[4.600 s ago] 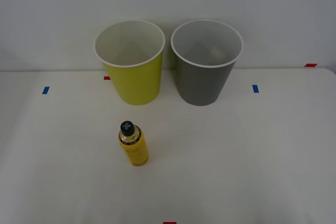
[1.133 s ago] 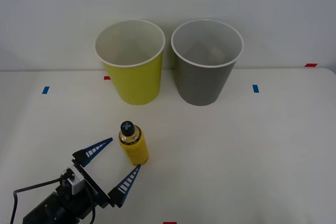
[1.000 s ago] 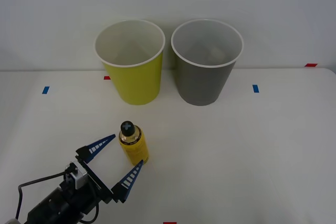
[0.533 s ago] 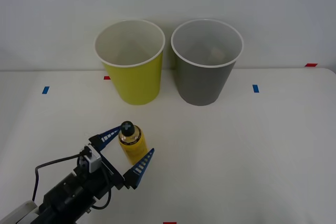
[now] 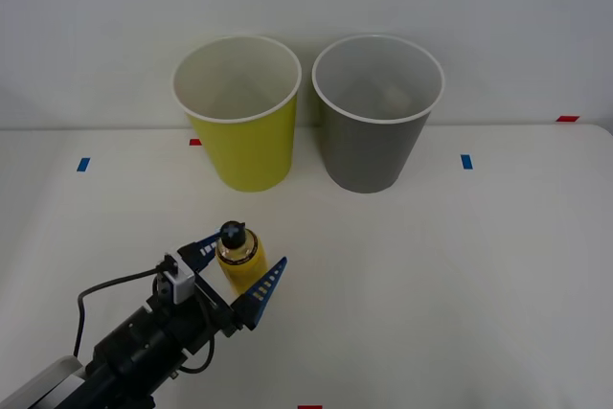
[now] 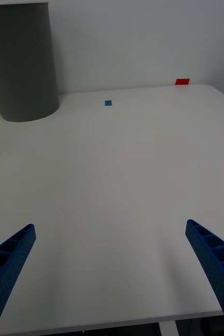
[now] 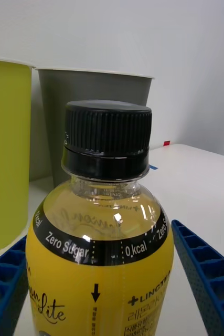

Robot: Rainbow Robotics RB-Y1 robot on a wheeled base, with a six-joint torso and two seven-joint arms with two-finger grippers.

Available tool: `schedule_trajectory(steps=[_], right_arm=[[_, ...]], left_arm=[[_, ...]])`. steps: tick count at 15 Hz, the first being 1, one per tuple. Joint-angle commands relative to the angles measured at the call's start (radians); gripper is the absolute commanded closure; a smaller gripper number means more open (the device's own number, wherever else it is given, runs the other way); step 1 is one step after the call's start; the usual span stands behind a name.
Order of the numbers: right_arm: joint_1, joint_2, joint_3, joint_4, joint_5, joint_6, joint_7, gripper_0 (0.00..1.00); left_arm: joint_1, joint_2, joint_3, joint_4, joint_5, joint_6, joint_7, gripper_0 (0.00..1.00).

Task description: Put cans in the gray bin and PET bottles in the light green bin.

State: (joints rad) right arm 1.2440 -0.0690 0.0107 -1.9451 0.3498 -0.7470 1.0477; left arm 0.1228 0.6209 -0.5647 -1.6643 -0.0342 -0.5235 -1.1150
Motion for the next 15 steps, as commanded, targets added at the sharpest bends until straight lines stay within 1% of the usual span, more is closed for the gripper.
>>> schedule_trajectory(steps=[1,2,3,7,8,10,11,12,15], right_arm=[[0.0,0.0,0.0,0.0,0.0,0.0,0.0,0.0],[0.0,0.0,0.0,0.0,0.0,0.0,0.0,0.0],[0.0,0.0,0.0,0.0,0.0,0.0,0.0,0.0],[0.0,0.0,0.0,0.0,0.0,0.0,0.0,0.0],[0.0,0.0,0.0,0.0,0.0,0.0,0.0,0.0],[0.0,0.0,0.0,0.0,0.0,0.0,0.0,0.0],[0.0,0.0,0.0,0.0,0.0,0.0,0.0,0.0],[0.0,0.0,0.0,0.0,0.0,0.0,0.0,0.0],[0.0,0.0,0.0,0.0,0.0,0.0,0.0,0.0]], left_arm=[[0.0,0.003,0.0,0.0,-0.001,-0.001,-0.005,0.85],[0.0,0.003,-0.001,0.0,-0.003,-0.001,-0.006,0.96],[0.0,0.003,-0.001,0.0,-0.007,-0.001,-0.009,1.0],[0.009,0.006,0.0,-0.015,-0.016,0.003,-0.014,1.0],[0.023,0.008,0.02,-0.046,-0.033,0.043,-0.016,1.0],[0.078,0.006,0.085,-0.164,-0.118,0.177,-0.011,1.0],[0.109,0.003,0.112,-0.23,-0.145,0.24,-0.005,1.0],[0.136,0.002,0.129,-0.305,-0.153,0.312,0.0,1.0],[0.17,0.0,0.146,-0.451,-0.15,0.47,0.003,1.0]])
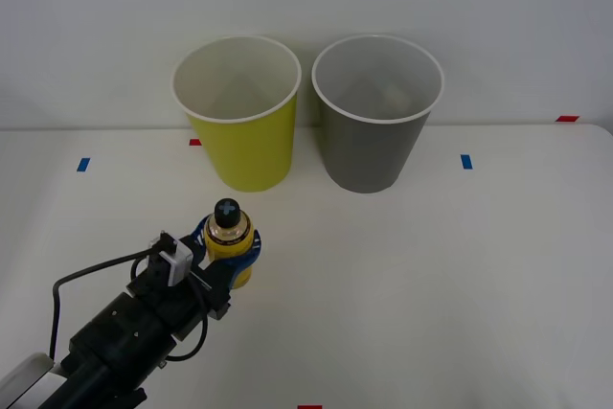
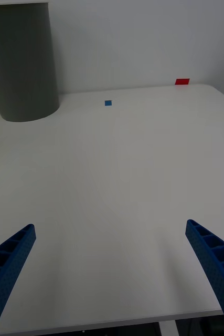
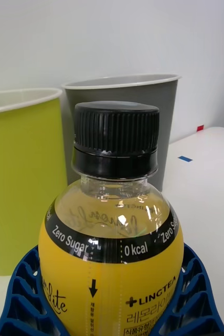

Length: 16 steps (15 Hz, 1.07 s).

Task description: Put cans in the gray bin and PET bottles in the light green bin.

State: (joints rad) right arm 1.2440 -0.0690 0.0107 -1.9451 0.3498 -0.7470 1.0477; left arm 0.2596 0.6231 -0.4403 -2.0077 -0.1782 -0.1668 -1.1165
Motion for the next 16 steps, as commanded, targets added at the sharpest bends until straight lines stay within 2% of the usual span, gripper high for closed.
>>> schedule_trajectory(steps=[1,6,8,10,13,16], right_arm=[[0.0,0.0,0.0,0.0,0.0,0.0,0.0,0.0],[0.0,0.0,0.0,0.0,0.0,0.0,0.0,0.0],[0.0,0.0,0.0,0.0,0.0,0.0,0.0,0.0],[0.0,0.0,0.0,0.0,0.0,0.0,0.0,0.0],[0.0,0.0,0.0,0.0,0.0,0.0,0.0,0.0],[0.0,0.0,0.0,0.0,0.0,0.0,0.0,0.0]], left_arm=[[0.04,-0.002,0.034,-0.151,0.0,0.167,0.006,1.0],[0.043,-0.002,0.077,-0.358,0.023,0.434,0.006,1.0],[0.043,-0.002,0.103,-0.431,0.063,0.526,0.0,1.0],[0.041,-0.006,0.155,-0.479,0.164,0.572,-0.04,1.0],[0.035,-0.026,0.238,-0.499,0.327,0.595,-0.181,1.0],[0.015,-0.074,0.371,-0.61,0.529,0.849,-0.312,1.0]])
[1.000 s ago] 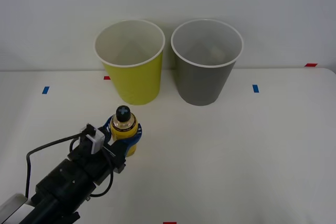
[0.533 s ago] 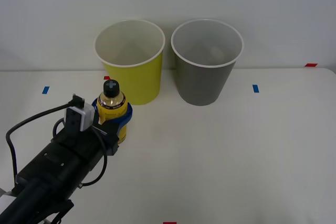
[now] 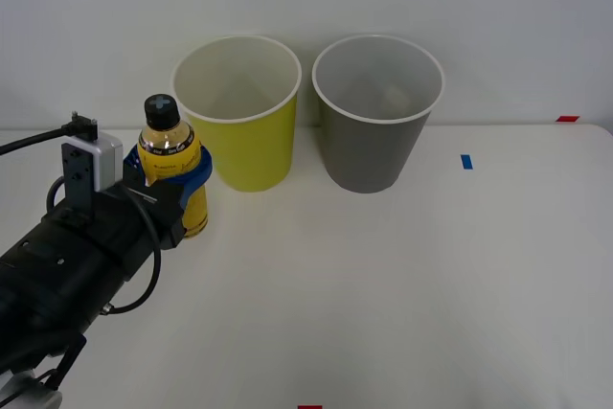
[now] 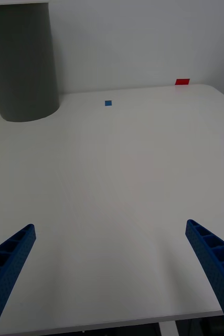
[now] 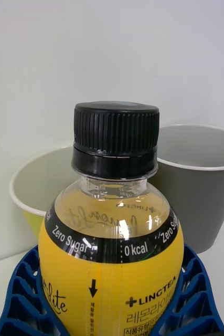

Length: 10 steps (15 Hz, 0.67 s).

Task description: Put cans in the gray bin and PET bottles in the light green bin.

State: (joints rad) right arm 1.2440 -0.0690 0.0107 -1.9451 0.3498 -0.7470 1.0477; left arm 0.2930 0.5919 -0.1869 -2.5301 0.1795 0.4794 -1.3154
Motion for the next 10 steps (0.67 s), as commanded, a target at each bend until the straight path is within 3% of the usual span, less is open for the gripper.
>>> schedule_trajectory(steps=[1,5,7,10], right_arm=[[0.0,0.0,0.0,0.0,0.0,0.0,0.0,0.0],[0.0,0.0,0.0,0.0,0.0,0.0,0.0,0.0],[0.0,0.0,0.0,0.0,0.0,0.0,0.0,0.0],[0.0,0.0,0.0,0.0,0.0,0.0,0.0,0.0]], left_arm=[[-0.029,-0.06,0.165,-0.088,0.242,0.258,-0.159,1.0],[-0.163,-0.099,0.353,-0.088,0.497,0.476,-0.306,1.0],[-0.249,-0.116,0.429,-0.088,0.572,0.584,-0.324,1.0],[-0.356,-0.145,0.46,-0.088,0.592,0.645,-0.317,1.0]])
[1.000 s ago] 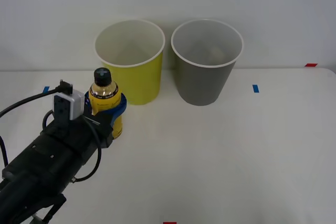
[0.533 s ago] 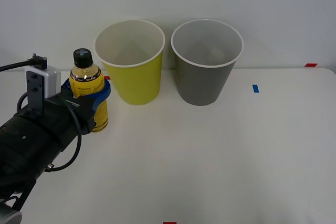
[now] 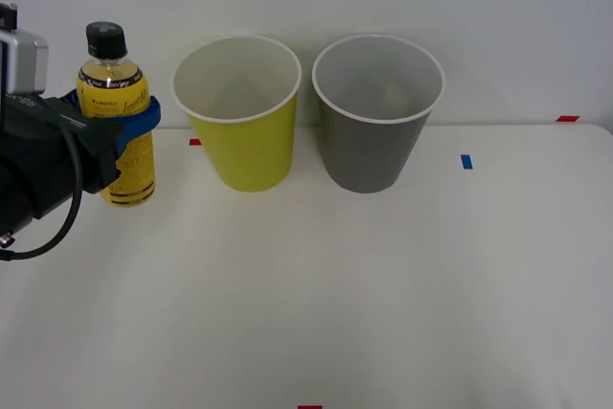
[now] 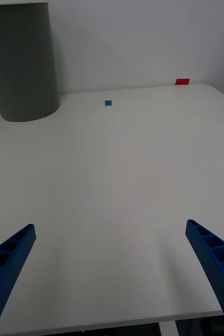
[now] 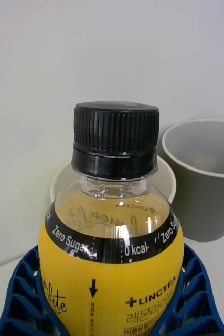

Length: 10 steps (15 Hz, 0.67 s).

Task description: Put cans in the gray bin and PET bottles in the light green bin.

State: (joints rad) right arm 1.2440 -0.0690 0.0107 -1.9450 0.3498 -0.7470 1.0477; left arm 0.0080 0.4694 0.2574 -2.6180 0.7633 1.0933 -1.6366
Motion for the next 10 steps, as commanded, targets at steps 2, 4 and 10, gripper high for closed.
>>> schedule_trajectory(steps=[2,4,10], right_arm=[[0.0,0.0,0.0,0.0,0.0,0.0,0.0,0.0],[0.0,0.0,0.0,0.0,0.0,0.0,0.0,0.0],[0.0,0.0,0.0,0.0,0.0,0.0,0.0,0.0]], left_arm=[[-0.137,-0.037,0.016,0.041,0.008,0.03,0.004,1.0],[-0.212,-0.037,0.016,0.11,0.01,0.031,0.008,1.0],[-0.41,-0.043,-0.072,0.315,-0.095,-0.021,0.02,1.0]])
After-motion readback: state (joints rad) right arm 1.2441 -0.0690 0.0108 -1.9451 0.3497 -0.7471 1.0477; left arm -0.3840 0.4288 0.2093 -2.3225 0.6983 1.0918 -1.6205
